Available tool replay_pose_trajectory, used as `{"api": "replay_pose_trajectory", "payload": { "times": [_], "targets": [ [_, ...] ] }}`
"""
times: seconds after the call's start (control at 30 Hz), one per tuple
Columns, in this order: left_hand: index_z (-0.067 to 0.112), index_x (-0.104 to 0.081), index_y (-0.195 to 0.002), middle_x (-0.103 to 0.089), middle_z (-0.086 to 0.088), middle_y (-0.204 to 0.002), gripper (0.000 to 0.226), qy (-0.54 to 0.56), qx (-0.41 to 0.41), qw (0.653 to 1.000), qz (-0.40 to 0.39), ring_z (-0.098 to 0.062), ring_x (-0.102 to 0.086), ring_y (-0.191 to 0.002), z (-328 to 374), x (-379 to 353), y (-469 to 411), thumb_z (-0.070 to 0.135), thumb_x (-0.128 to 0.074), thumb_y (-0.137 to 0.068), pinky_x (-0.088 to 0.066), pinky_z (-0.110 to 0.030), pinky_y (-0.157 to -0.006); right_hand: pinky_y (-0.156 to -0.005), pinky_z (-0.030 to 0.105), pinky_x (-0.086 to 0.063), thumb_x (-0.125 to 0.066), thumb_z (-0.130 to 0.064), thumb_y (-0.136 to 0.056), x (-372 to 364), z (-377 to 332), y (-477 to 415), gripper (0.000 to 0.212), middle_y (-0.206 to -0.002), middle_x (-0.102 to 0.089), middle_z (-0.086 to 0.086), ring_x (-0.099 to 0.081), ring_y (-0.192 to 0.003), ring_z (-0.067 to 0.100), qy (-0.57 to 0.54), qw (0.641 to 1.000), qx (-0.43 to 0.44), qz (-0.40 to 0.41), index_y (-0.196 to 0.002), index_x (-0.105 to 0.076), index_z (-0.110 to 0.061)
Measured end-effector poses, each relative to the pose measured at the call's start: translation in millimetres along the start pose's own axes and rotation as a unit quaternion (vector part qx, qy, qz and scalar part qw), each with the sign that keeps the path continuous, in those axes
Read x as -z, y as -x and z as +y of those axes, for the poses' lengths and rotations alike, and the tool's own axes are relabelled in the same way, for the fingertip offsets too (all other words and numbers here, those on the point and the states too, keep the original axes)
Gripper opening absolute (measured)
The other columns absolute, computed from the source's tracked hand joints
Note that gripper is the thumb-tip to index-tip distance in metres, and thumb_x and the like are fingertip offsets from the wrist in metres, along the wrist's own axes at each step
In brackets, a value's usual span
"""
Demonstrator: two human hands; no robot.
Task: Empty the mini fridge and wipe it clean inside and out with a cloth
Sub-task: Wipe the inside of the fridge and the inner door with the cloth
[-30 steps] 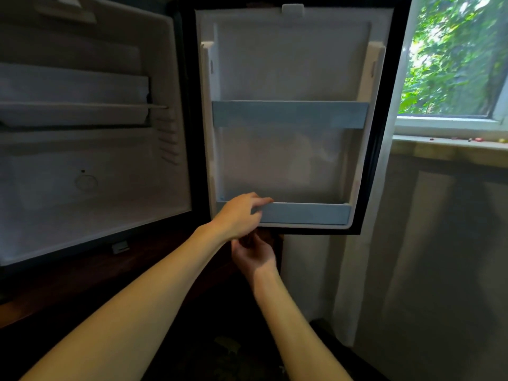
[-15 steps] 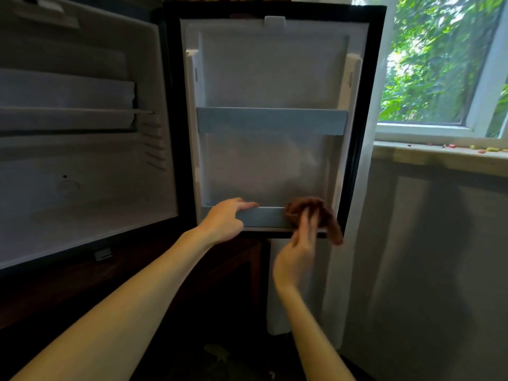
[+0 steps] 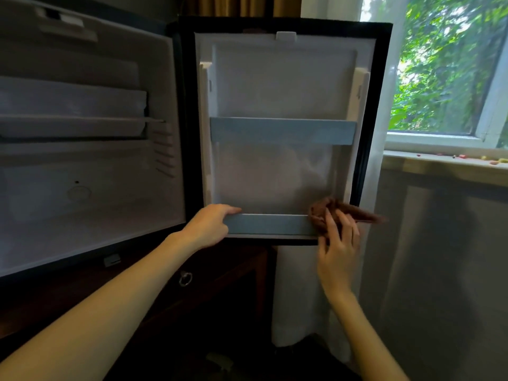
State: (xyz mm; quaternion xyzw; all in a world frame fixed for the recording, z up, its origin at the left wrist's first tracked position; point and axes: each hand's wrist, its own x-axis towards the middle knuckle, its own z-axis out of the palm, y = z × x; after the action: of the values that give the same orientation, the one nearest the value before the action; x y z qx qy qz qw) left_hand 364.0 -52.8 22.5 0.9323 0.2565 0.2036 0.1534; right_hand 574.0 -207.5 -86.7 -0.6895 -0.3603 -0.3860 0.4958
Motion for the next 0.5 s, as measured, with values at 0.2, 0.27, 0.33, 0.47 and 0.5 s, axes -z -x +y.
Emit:
{"api": "replay_pose_trajectory", "payload": {
  "times": [0.2, 0.27, 0.33, 0.47, 0.5],
  "targets": [
    [0.021, -0.039, -0.147, -0.040, -0.001, -0.150, 0.071, 0.005, -0.023, 1.000, 0.019, -0.019, -0.036, -0.139, -7, -5, 10, -0.010, -0.042, -0.083, -0.028, -0.023, -0.111, -0.108, 0.053, -0.037, -0.054, -0.015, -0.084, -26, -50, 6, 0.044, -0.132, -0.052, 0.010, -0.043, -0.125, 0.029, -0.039, 0.992, 0.102, -0.062, -0.127, -0.062, -0.012],
    [0.019, -0.038, -0.147, -0.041, 0.000, -0.150, 0.075, 0.010, -0.039, 0.999, 0.022, -0.017, -0.036, -0.139, -8, -5, 12, -0.014, -0.042, -0.080, -0.028, -0.022, -0.111, -0.111, 0.047, -0.035, -0.050, -0.022, -0.083, -40, -88, 4, 0.045, -0.124, -0.058, 0.011, -0.049, -0.118, 0.027, -0.065, 0.987, 0.106, -0.105, -0.124, -0.064, -0.013],
    [0.017, -0.032, -0.150, -0.038, -0.002, -0.152, 0.078, 0.034, -0.048, 0.998, 0.027, -0.016, -0.033, -0.141, -12, -4, 16, -0.016, -0.042, -0.080, -0.026, -0.020, -0.112, -0.102, 0.043, -0.043, -0.057, -0.023, -0.082, -51, -118, 1, 0.043, -0.115, -0.063, 0.010, -0.055, -0.108, 0.028, -0.070, 0.981, 0.110, -0.144, -0.122, -0.065, -0.010],
    [0.018, -0.008, -0.155, -0.020, 0.002, -0.158, 0.080, 0.053, -0.045, 0.997, 0.032, -0.010, -0.021, -0.144, -23, -5, 33, -0.013, -0.040, -0.088, -0.017, -0.011, -0.110, -0.077, 0.037, -0.051, -0.071, -0.019, -0.078, -52, -131, -12, 0.040, -0.097, -0.067, 0.005, -0.062, -0.086, 0.027, -0.038, 0.968, 0.155, -0.195, -0.118, -0.066, -0.011],
    [0.018, -0.011, -0.155, -0.021, 0.003, -0.158, 0.079, 0.044, -0.055, 0.997, 0.040, -0.008, -0.021, -0.144, -27, -5, 37, -0.014, -0.039, -0.088, -0.015, -0.009, -0.110, -0.072, 0.036, -0.052, -0.074, -0.017, -0.075, -49, -128, -15, 0.041, -0.095, -0.067, 0.004, -0.063, -0.081, 0.026, -0.033, 0.964, 0.171, -0.201, -0.115, -0.067, -0.013]
  ]
}}
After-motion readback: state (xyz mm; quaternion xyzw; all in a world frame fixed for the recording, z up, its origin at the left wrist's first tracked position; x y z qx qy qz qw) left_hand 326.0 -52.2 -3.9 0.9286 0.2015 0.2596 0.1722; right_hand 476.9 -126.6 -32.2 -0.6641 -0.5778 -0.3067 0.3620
